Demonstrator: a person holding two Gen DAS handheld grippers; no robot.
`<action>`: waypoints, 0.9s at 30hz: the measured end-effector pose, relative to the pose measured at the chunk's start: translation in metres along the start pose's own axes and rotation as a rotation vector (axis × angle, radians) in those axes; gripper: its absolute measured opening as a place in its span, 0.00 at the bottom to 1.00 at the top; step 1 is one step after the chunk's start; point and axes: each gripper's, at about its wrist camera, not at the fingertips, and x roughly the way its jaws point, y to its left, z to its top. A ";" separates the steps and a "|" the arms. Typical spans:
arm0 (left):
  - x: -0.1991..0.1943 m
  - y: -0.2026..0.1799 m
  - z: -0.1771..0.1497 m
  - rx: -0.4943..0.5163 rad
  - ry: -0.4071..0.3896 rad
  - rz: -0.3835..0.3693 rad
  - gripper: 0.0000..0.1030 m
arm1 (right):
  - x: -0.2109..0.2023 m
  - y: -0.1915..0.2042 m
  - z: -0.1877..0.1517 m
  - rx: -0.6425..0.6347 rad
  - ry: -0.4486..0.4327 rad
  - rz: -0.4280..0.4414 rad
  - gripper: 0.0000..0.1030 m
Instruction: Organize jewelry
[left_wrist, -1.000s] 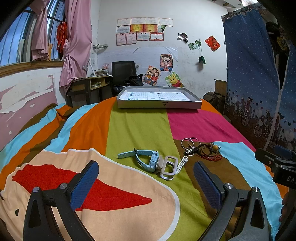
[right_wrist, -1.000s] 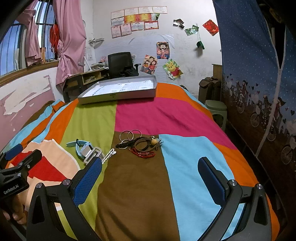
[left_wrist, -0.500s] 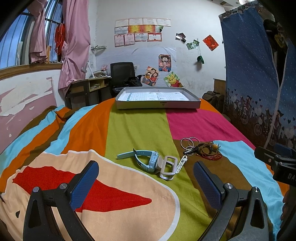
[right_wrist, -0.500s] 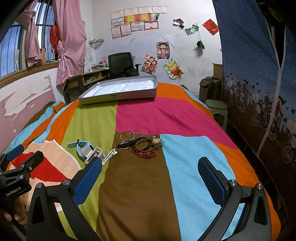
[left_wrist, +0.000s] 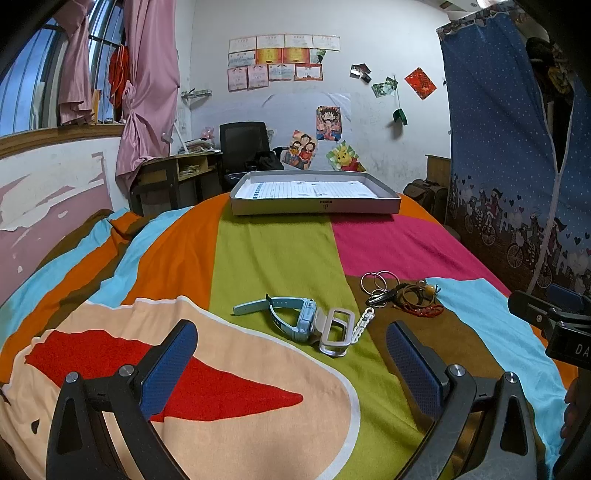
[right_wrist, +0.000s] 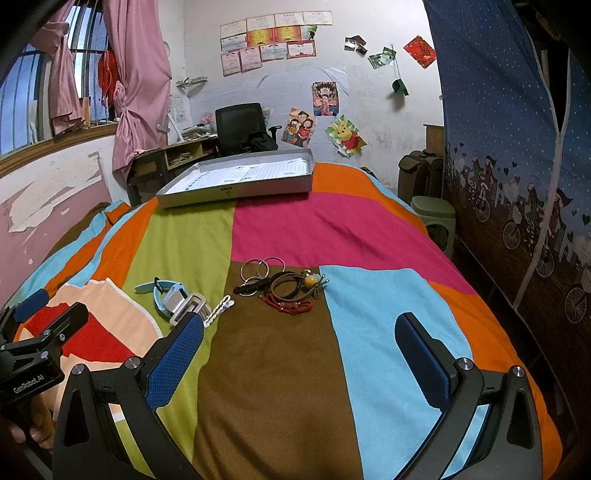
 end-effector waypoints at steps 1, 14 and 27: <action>0.000 0.000 0.000 0.000 0.000 0.000 1.00 | 0.000 0.001 0.000 0.000 0.000 0.000 0.99; 0.002 0.002 -0.003 -0.013 0.010 0.004 1.00 | 0.001 0.002 -0.002 0.001 -0.004 -0.008 0.99; 0.010 0.007 -0.004 -0.018 0.050 -0.003 1.00 | 0.007 0.000 -0.004 -0.001 0.010 -0.006 0.99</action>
